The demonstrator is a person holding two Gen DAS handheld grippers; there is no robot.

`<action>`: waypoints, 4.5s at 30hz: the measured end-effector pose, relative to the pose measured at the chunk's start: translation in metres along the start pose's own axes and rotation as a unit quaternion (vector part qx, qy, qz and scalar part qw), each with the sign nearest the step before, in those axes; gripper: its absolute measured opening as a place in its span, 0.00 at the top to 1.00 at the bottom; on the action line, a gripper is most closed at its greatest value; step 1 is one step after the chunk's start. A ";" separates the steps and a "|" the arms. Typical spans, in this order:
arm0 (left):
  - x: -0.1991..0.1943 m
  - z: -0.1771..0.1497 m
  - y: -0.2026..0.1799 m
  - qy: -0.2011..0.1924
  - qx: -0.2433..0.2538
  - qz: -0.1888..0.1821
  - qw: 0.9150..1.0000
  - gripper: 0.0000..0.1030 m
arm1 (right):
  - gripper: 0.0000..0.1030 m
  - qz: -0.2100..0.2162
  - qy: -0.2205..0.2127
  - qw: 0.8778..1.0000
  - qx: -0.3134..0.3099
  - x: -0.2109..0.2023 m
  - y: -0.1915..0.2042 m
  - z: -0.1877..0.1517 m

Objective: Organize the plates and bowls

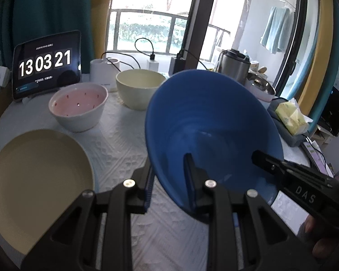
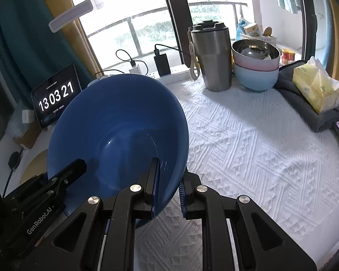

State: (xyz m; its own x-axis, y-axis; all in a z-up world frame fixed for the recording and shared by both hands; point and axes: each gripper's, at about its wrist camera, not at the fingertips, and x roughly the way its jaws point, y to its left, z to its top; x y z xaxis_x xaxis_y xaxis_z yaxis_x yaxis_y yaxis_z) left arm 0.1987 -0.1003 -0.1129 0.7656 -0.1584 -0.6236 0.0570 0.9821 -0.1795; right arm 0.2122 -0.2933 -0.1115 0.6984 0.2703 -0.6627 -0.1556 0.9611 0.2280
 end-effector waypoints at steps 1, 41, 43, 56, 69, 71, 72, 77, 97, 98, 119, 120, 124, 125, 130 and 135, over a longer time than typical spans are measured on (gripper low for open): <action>-0.002 -0.001 0.001 -0.001 -0.001 0.001 1.000 0.75 | 0.84 0.000 0.001 1.000 0.000 -0.001 0.002 -0.001; -0.030 -0.005 0.036 -0.006 -0.020 0.023 1.000 0.70 | 0.83 -0.028 0.010 0.999 0.012 -0.012 0.017 0.000; -0.036 -0.002 0.040 -0.015 -0.022 0.025 0.999 0.69 | 0.83 -0.029 0.006 1.000 0.010 -0.015 0.019 0.003; -0.055 0.016 0.062 -0.051 -0.024 0.034 0.998 0.56 | 0.83 -0.027 -0.004 1.000 -0.008 -0.021 0.043 0.017; -0.059 0.025 0.099 -0.061 -0.041 0.051 0.996 0.56 | 0.83 -0.016 -0.004 0.999 -0.045 -0.011 0.086 0.029; -0.059 0.026 0.106 -0.060 -0.043 0.055 0.996 0.56 | 0.83 -0.015 -0.003 0.999 -0.051 -0.009 0.092 0.031; -0.059 0.027 0.109 -0.060 -0.043 0.057 0.996 0.56 | 0.83 -0.014 -0.003 0.999 -0.053 -0.008 0.096 0.032; -0.055 0.030 0.123 -0.058 -0.046 0.064 0.995 0.56 | 0.83 -0.010 -0.001 0.998 -0.065 -0.002 0.111 0.036; -0.036 0.060 0.169 -0.052 -0.035 0.081 0.995 0.56 | 0.83 0.006 0.005 0.994 -0.107 0.033 0.166 0.060; -0.034 0.062 0.170 -0.049 -0.034 0.081 0.995 0.56 | 0.83 0.008 0.006 0.994 -0.108 0.035 0.168 0.063; 0.022 0.087 0.191 0.032 -0.062 0.077 0.995 0.56 | 0.83 0.040 0.059 0.994 -0.089 0.089 0.201 0.095; 0.026 0.087 0.191 0.039 -0.063 0.079 0.994 0.56 | 0.83 0.041 0.065 0.993 -0.085 0.093 0.202 0.096; 0.037 0.090 0.193 0.059 -0.066 0.077 0.993 0.56 | 0.83 0.044 0.087 0.993 -0.072 0.108 0.206 0.099; 0.040 0.091 0.193 0.060 -0.067 0.075 0.993 0.56 | 0.82 0.045 0.092 0.992 -0.068 0.112 0.207 0.100; 0.055 0.092 0.198 0.084 -0.075 0.075 0.991 0.56 | 0.82 0.046 0.119 0.990 -0.052 0.132 0.208 0.099; 0.065 0.094 0.201 0.090 -0.080 0.073 0.990 0.56 | 0.82 0.050 0.145 0.988 -0.036 0.150 0.208 0.100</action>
State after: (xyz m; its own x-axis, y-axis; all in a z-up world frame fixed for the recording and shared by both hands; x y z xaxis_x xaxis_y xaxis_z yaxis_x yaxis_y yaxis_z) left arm 0.3197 0.0968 -0.1183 0.6314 -0.0455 -0.7741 -0.1588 0.9695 -0.1865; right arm 0.3545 -0.0584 -0.0919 0.4502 0.3579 -0.8181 -0.2697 0.9279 0.2574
